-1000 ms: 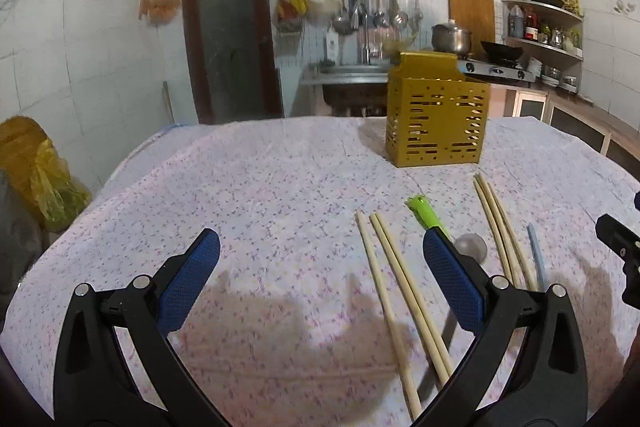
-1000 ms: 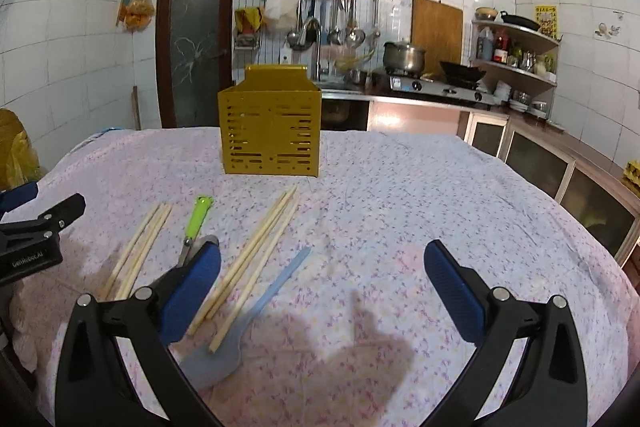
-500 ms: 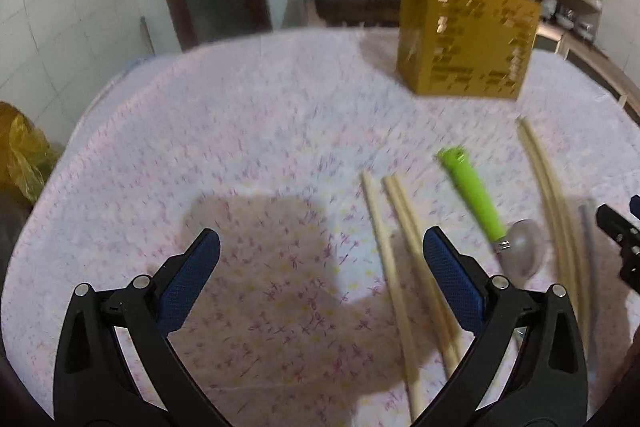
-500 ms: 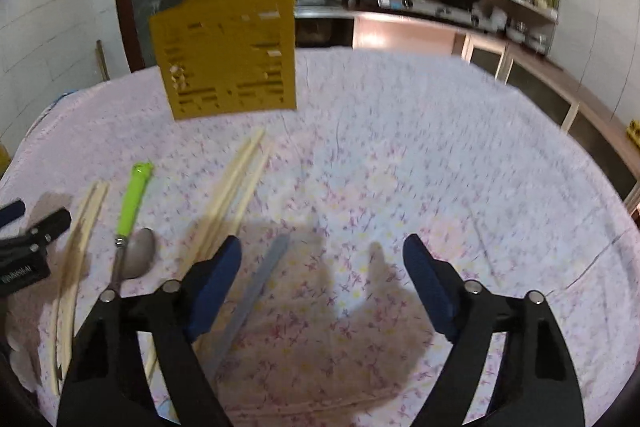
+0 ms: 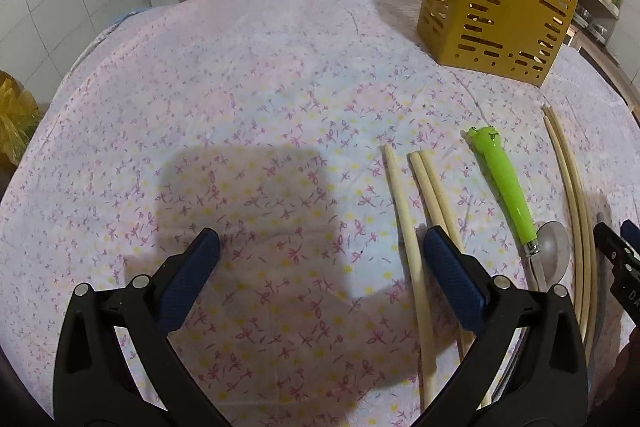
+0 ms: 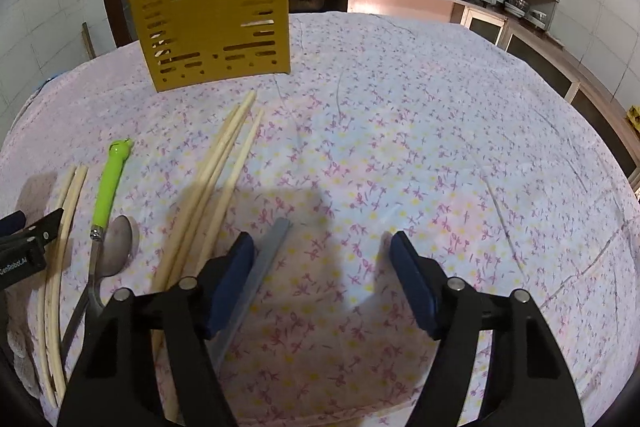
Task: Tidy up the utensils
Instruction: 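Grasp the blue spatula with the right tool while the left tool grasps a chopstick, then lift and carry the spatula and chopstick toward the yellow slotted holder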
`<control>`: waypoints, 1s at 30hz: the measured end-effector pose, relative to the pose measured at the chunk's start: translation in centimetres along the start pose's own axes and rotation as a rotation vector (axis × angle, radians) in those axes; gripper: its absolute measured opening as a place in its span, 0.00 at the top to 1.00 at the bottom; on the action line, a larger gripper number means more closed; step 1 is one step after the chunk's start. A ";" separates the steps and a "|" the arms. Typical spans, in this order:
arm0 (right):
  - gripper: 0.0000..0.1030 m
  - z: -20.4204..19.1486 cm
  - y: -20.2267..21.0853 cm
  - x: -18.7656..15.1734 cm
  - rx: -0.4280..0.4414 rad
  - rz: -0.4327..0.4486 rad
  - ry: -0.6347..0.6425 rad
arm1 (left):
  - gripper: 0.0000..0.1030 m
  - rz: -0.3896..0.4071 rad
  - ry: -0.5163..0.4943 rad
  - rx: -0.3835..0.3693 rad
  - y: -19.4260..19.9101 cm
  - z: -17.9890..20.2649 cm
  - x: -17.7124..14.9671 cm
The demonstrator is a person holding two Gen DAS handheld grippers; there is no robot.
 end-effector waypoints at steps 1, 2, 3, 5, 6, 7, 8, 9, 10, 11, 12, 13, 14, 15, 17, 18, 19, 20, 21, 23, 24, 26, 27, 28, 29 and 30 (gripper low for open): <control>0.32 0.0 0.0 0.0 -0.004 -0.002 -0.005 | 0.04 0.000 0.001 -0.003 0.0 0.0 0.0; 0.32 0.0 0.0 0.0 -0.007 -0.004 -0.010 | 0.04 0.000 0.002 -0.003 -0.1 0.0 0.0; 0.32 0.0 0.1 0.0 -0.013 -0.007 -0.019 | 0.04 0.000 0.002 0.000 -0.1 0.0 0.0; 0.32 -0.1 0.1 -0.1 -0.020 -0.012 -0.026 | 0.04 -0.004 -0.001 0.005 -0.1 0.1 0.0; 0.35 -0.3 0.1 -0.1 -0.017 -0.016 -0.029 | 0.04 -0.008 -0.004 0.008 -0.1 0.2 0.1; 0.39 -0.4 0.2 -0.2 -0.013 -0.019 -0.029 | 0.04 -0.010 -0.005 0.010 0.0 0.1 0.0; 0.41 -0.6 0.3 -0.2 -0.008 -0.022 -0.028 | 0.04 -0.011 -0.008 0.014 0.1 0.2 -0.1; 0.47 -0.7 0.4 -0.3 -0.002 -0.024 -0.026 | 0.06 -0.009 -0.016 0.021 0.2 0.3 -0.1; 0.53 -1.0 0.5 -0.3 0.005 -0.026 -0.024 | 0.07 -0.004 -0.021 0.023 0.4 0.4 -0.1; 0.55 -1.2 0.6 -0.3 0.009 -0.029 -0.022 | 0.11 -0.004 -0.023 0.021 0.5 0.5 -0.2; 0.61 -1.4 0.6 -0.3 0.012 -0.030 -0.018 | 0.15 -0.009 -0.022 0.015 0.5 0.8 -0.2; 0.66 -1.7 0.6 -0.3 0.019 -0.034 -0.012 | 0.17 -0.013 -0.020 0.013 0.6 0.9 -0.2; 0.68 -1.9 0.6 -0.3 0.024 -0.036 -0.010 | 0.22 -0.019 -0.020 0.009 0.6 1.1 0.0; 0.72 -2.0 0.6 -0.2 0.028 -0.038 -0.010 | 0.29 -0.025 -0.024 0.005 0.7 1.3 0.1; 0.74 -1.8 0.4 0.0 0.038 -0.042 -0.021 | 0.39 -0.038 -0.029 -0.005 0.7 1.7 0.6; 0.77 -1.7 0.4 0.1 0.042 -0.045 -0.026 | 0.44 -0.044 -0.030 -0.009 0.7 1.7 0.9; 0.81 -1.6 0.4 0.3 0.050 -0.051 -0.038 | 0.47 -0.053 -0.031 -0.007 0.6 1.8 1.2; 0.83 -1.5 0.3 0.3 0.055 -0.054 -0.042 | 0.52 -0.061 -0.032 -0.004 0.5 1.7 1.4; 0.86 -1.5 0.2 0.5 0.061 -0.060 -0.045 | 0.56 -0.064 -0.032 -0.006 0.4 1.8 1.5; 0.87 -1.6 0.0 0.9 0.069 -0.069 -0.047 | 0.60 -0.070 -0.034 -0.004 0.1 2.0 1.8; 0.87 -1.6 0.0 1.0 0.073 -0.071 -0.047 | 0.65 -0.070 -0.039 0.002 0.0 2.2 2.0; 0.89 -1.6 0.0 1.2 0.087 -0.071 -0.042 | 0.78 -0.069 -0.056 0.002 0.1 2.7 2.0; 0.90 -1.4 0.0 1.3 0.095 -0.064 -0.045 | 0.86 -0.067 -0.066 0.000 0.2 2.9 2.0; 0.92 -1.2 0.0 1.4 0.100 -0.058 -0.049 | 0.89 -0.064 -0.083 0.003 0.3 3.1 1.9; 0.92 -1.0 0.0 1.6 0.110 -0.048 -0.054 | 0.93 -0.060 -0.095 0.007 0.4 3.3 1.8; 0.93 -0.7 0.1 1.7 0.123 -0.036 -0.056 | 0.93 -0.056 -0.103 0.011 0.5 3.5 1.7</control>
Point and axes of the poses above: each gripper's, at about its wrist camera, not at the fingertips, and y roughly against the way its jaws point, z to its right, x to its top, the point moved 8 cm from there along -y, roughly the way its jaws point, and after that the axes turned 8 degrees about -z, right-handed, at the moved point
